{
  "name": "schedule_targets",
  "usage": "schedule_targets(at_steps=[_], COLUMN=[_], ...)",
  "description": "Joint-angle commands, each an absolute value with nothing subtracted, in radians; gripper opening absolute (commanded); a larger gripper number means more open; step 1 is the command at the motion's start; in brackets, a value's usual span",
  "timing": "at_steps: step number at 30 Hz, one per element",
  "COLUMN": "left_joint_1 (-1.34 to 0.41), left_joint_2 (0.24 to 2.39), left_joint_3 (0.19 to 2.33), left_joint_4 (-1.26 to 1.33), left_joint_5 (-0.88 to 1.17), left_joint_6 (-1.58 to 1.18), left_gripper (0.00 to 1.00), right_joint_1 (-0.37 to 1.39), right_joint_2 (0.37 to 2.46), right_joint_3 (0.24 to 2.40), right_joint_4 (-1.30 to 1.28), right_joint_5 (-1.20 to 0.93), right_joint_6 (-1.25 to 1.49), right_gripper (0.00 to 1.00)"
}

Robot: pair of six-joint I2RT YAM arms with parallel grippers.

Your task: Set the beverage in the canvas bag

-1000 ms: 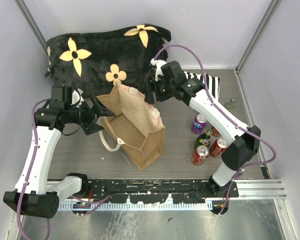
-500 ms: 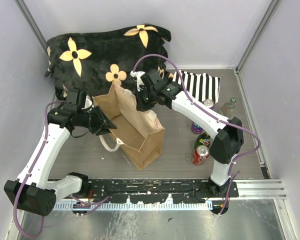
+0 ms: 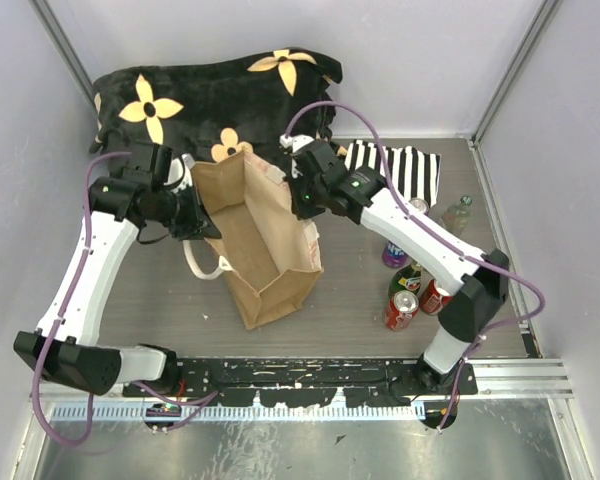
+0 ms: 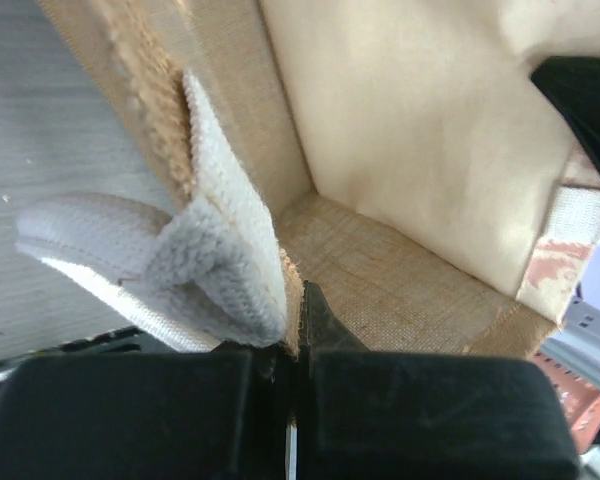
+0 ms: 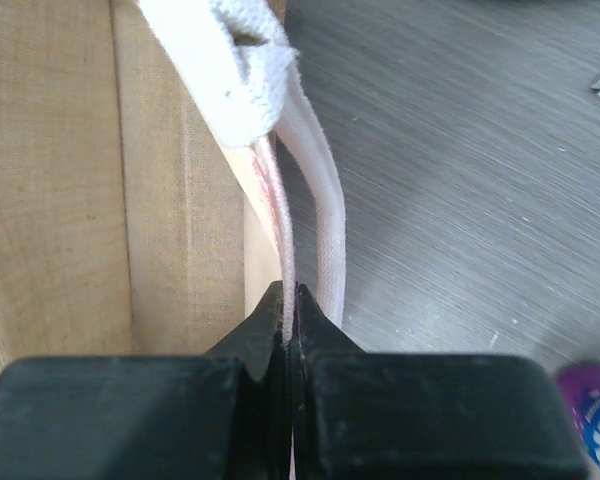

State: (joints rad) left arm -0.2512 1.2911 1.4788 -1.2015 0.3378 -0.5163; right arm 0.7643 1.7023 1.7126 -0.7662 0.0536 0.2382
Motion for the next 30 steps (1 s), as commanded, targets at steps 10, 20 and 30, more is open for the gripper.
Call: schedule_targets(at_steps=[10,20,30], left_joint_1=[-0.25,-0.349,-0.425], left_joint_2=[1.388,1.402,1.448], left_joint_3=[1.567,1.51,1.487], left_joint_4=[-1.328,-1.248,-1.148], left_joint_5=[0.211,0.157,0.13], left_joint_6=[-0.128,-0.139,-0.219], left_gripper=[0.0,0.0,0.0], right_joint_1=[0.772,0.771,0.766], right_joint_2=[1.405,1.317,1.273], right_joint_3=[1.584,1.409,1.287], right_joint_4=[-0.985,-0.974,-0.881], right_joint_5=[0.377,0.396,0.459], right_joint_6=[0.386,0.437,0.45], right_gripper=[0.01,0.01,0.05])
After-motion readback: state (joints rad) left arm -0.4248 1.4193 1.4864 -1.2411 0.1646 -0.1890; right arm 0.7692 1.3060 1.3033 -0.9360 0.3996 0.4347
